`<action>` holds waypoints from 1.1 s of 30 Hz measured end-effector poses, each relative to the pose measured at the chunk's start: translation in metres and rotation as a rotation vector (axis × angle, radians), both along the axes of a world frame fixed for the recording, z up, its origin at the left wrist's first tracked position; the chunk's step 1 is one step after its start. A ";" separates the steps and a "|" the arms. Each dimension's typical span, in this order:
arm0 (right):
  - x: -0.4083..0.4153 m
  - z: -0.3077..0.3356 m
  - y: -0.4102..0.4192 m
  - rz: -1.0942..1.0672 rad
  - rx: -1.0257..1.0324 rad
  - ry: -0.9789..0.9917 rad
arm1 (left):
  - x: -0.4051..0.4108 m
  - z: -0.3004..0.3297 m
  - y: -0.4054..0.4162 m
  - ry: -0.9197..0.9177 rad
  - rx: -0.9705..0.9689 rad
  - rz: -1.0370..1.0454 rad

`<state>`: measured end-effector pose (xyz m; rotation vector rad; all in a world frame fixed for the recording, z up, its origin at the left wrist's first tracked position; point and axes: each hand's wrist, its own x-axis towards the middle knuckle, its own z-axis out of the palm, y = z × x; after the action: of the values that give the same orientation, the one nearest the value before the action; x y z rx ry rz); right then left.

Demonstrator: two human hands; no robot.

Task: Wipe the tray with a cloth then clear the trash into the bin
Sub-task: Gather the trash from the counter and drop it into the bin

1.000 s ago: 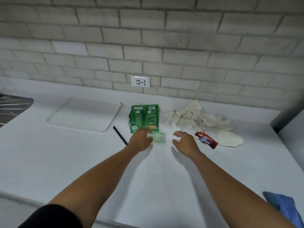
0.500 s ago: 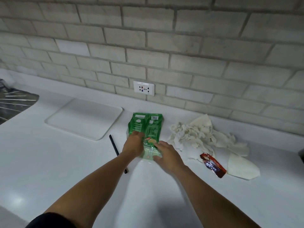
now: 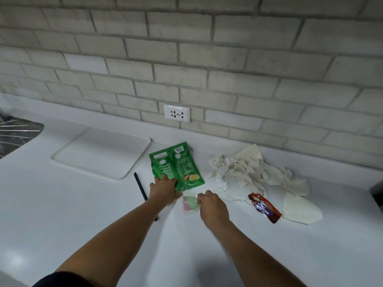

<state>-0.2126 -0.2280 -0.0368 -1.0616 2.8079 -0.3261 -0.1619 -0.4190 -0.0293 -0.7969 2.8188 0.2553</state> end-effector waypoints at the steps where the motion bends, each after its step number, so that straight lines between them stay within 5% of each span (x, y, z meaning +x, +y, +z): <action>1: 0.001 0.002 0.004 -0.034 0.015 -0.007 | 0.002 0.002 0.003 0.010 -0.007 -0.005; 10: -0.004 0.025 0.049 -0.308 0.084 -0.071 | 0.033 0.014 0.023 0.166 -0.217 -0.130; 17: 0.020 0.056 0.050 -0.254 -0.142 -0.115 | 0.036 0.051 0.040 0.333 -0.207 -0.259; 33: 0.143 0.087 0.074 -0.529 -0.348 0.135 | 0.139 0.090 0.093 0.590 -0.173 -0.614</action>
<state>-0.0697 -0.1542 0.0504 -0.3642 3.1949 -0.8464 -0.0232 -0.3265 0.0603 0.1978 3.4911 0.1618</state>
